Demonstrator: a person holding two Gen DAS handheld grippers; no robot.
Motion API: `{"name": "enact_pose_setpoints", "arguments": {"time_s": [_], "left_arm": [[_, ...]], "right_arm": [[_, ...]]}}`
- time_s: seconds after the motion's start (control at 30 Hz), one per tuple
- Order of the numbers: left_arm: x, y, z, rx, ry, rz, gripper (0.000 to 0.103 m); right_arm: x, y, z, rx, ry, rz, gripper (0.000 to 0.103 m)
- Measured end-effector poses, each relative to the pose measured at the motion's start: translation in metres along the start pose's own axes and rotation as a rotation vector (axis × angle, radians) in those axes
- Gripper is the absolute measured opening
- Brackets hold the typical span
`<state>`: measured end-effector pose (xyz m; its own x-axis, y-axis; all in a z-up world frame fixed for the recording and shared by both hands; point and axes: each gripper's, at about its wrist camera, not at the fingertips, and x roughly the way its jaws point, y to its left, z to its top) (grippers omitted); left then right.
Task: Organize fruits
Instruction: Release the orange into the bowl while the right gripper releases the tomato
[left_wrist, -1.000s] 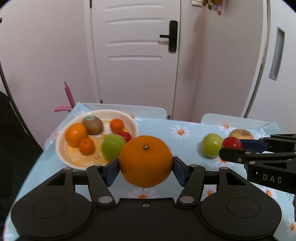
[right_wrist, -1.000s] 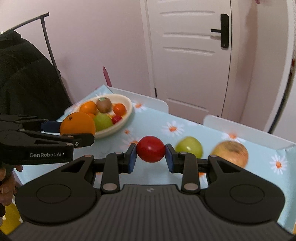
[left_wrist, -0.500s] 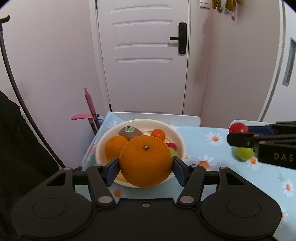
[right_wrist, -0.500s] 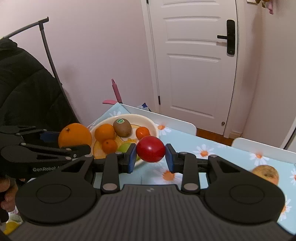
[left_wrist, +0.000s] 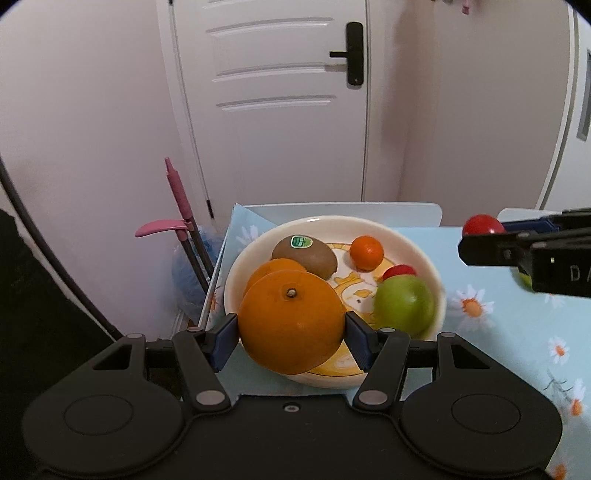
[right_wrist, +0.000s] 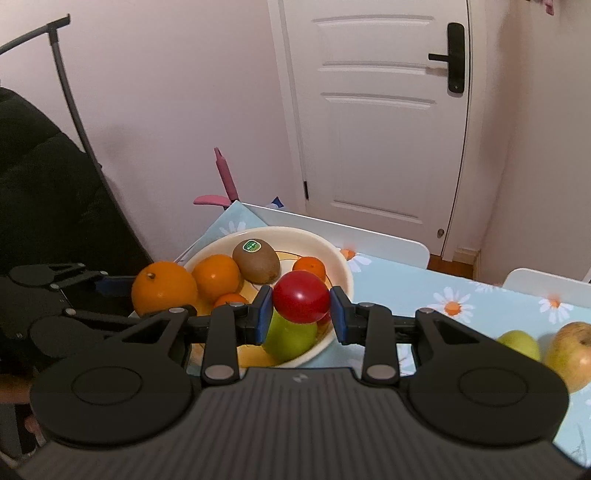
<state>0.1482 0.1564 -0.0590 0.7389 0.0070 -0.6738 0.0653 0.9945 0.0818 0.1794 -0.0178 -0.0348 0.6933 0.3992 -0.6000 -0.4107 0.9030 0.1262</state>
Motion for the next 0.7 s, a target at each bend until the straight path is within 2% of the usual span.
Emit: {"name": "enact_pose_setpoints", "arguments": {"time_s": [0.3, 0.33, 0.43, 0.7], "left_arm": [[0.02, -0.002, -0.006, 0.021, 0.003, -0.03, 0.067], [0.021, -0.003, -0.006, 0.014, 0.011, -0.033, 0.069], [0.012, -0.004, -0.005, 0.0, -0.031, -0.019, 0.096], [-0.018, -0.002, 0.0, -0.025, -0.049, 0.01, 0.098]], "right_arm": [[0.022, 0.002, 0.001, 0.001, 0.026, -0.004, 0.048], [0.022, 0.001, 0.001, -0.003, 0.027, 0.0, 0.048], [0.021, 0.0, 0.004, -0.024, 0.032, 0.015, 0.048], [0.011, -0.002, 0.01, -0.07, 0.043, 0.07, 0.048]]}}
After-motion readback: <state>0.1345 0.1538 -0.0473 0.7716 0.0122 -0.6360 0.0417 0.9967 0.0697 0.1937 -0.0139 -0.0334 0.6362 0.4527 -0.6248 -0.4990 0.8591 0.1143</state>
